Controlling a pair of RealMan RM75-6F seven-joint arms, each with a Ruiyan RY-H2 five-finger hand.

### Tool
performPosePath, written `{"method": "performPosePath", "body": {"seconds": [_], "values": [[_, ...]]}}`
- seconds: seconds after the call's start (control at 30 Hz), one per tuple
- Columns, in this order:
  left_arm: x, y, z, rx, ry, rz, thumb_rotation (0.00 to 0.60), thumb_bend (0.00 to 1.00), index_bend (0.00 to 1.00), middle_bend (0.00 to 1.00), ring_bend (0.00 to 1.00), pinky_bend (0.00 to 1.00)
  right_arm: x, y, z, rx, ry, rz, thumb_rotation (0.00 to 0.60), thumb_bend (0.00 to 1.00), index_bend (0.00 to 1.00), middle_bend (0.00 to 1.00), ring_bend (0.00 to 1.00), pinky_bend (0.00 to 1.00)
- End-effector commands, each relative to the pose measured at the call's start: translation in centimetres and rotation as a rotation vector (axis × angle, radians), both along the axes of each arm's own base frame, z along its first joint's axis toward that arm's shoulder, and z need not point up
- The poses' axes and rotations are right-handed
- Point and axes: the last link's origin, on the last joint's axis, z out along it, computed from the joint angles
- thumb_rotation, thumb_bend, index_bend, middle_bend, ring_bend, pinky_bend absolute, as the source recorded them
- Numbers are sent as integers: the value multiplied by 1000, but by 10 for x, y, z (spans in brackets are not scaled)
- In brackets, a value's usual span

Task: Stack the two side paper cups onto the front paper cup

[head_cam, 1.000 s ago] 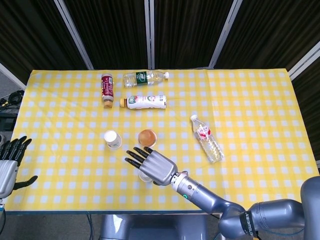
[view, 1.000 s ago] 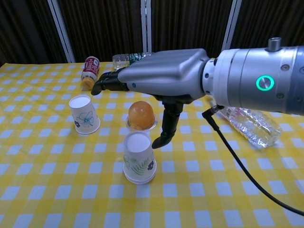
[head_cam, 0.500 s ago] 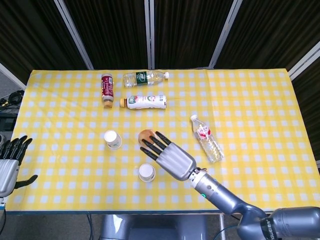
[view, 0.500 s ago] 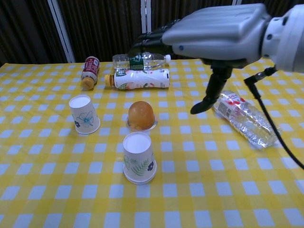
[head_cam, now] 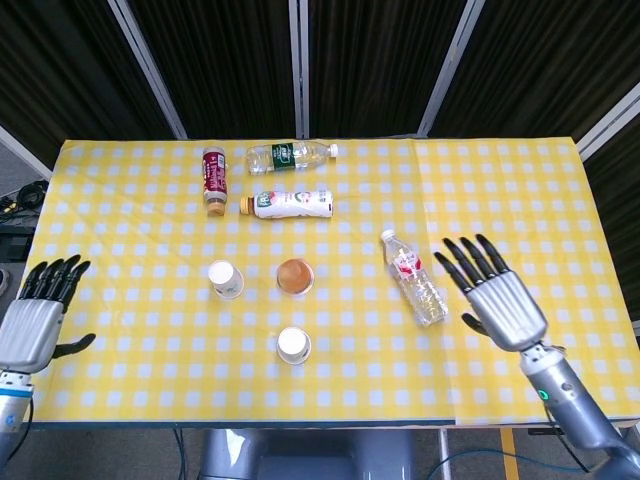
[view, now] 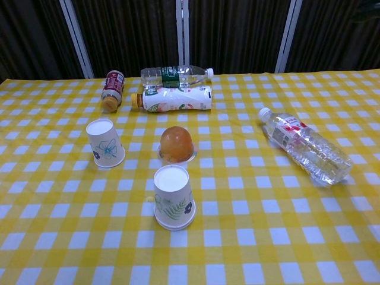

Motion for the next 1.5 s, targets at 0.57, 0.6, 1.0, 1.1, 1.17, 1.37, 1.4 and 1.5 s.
{"method": "performPosePath", "body": {"seconds": [0.57, 0.6, 1.0, 1.1, 1.17, 1.37, 1.4, 1.5], "values": [[88, 130, -82, -307, 101, -154, 600, 198, 164, 149, 170, 257, -41, 43, 1, -95, -115, -181, 600, 0, 0, 0, 0, 0], [89, 132, -86, -313, 104, -152, 600, 210, 171, 157, 180, 273, -41, 43, 1, -94, -116, -183, 600, 0, 0, 0, 0, 0], [98, 142, -116, -355, 137, -161, 600, 238, 253, 220, 234, 361, -41, 43, -3, -75, -129, -190, 600, 0, 0, 0, 0, 0], [100, 144, -121, -348, 131, -162, 600, 255, 260, 226, 239, 391, -41, 43, -2, -81, -130, -189, 600, 0, 0, 0, 0, 0], [101, 145, -124, -346, 118, -163, 600, 255, 264, 232, 249, 408, -41, 44, -2, -82, -133, -189, 600, 0, 0, 0, 0, 0], [102, 147, -136, -356, 103, -156, 600, 276, 272, 238, 283, 469, -42, 43, 2, -102, -132, -184, 600, 0, 0, 0, 0, 0], [102, 148, -138, -358, 100, -153, 600, 283, 276, 241, 291, 477, -42, 44, 3, -108, -132, -182, 600, 0, 0, 0, 0, 0], [102, 149, -143, -365, 95, -145, 600, 285, 300, 259, 310, 498, -42, 44, 4, -115, -136, -181, 600, 0, 0, 0, 0, 0]]}}
